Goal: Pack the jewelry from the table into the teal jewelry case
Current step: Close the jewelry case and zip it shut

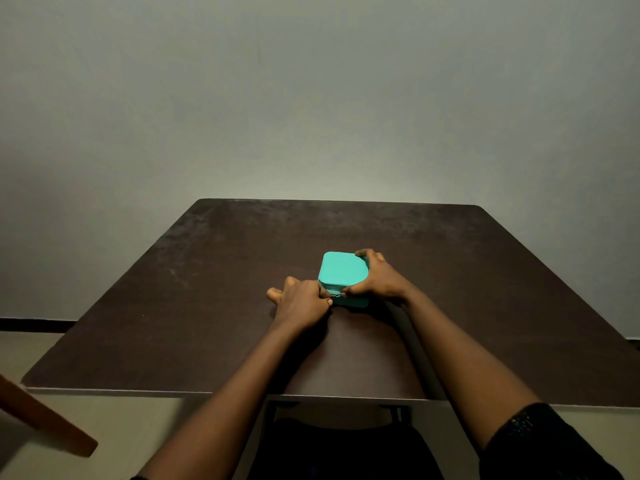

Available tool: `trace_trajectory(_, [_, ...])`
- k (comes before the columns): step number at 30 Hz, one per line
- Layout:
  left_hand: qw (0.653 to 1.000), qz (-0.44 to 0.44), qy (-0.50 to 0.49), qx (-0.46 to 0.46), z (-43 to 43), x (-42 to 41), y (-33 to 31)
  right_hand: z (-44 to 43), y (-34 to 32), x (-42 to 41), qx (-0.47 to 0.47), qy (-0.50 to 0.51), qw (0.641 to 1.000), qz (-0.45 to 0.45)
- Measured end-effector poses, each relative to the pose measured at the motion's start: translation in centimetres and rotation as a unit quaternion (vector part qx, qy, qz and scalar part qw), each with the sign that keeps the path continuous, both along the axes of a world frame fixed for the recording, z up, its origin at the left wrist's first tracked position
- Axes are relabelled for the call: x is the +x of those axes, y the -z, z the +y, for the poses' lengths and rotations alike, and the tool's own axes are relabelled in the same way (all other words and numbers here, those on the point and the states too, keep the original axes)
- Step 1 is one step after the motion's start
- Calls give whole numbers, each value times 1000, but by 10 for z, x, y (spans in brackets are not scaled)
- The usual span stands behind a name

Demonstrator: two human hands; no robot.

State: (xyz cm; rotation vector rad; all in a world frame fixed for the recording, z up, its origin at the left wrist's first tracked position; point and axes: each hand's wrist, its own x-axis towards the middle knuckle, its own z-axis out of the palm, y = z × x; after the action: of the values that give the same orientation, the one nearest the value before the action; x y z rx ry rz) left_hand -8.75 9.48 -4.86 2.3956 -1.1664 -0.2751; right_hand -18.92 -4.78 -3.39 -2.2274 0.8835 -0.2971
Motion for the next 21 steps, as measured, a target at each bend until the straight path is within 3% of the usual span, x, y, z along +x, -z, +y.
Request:
trace_trajectory(5, [1000,-18,-1,-14,-3,-17,-3,-2,-1,-2,27,-16,999,18])
trace_trajectory(10, [999,-21,20,46,1,4,-21,3,7,-9,74,-34,997,-2])
trace_trajectory(14, [998,-69,11,0,1,21,-39,14,7,-16,97,-13,994,-39])
trace_trajectory(16, [996,-73,13,-54,-4,26,-41,25,6,-17,75,48,993,-80])
trace_trajectory(18, [994,-43,21,-101,-16,30,-39,41,8,-16,-3,153,983,-101])
trace_trajectory(21, [988,81,11,-130,-37,30,-32,70,12,-11,-91,268,954,-101])
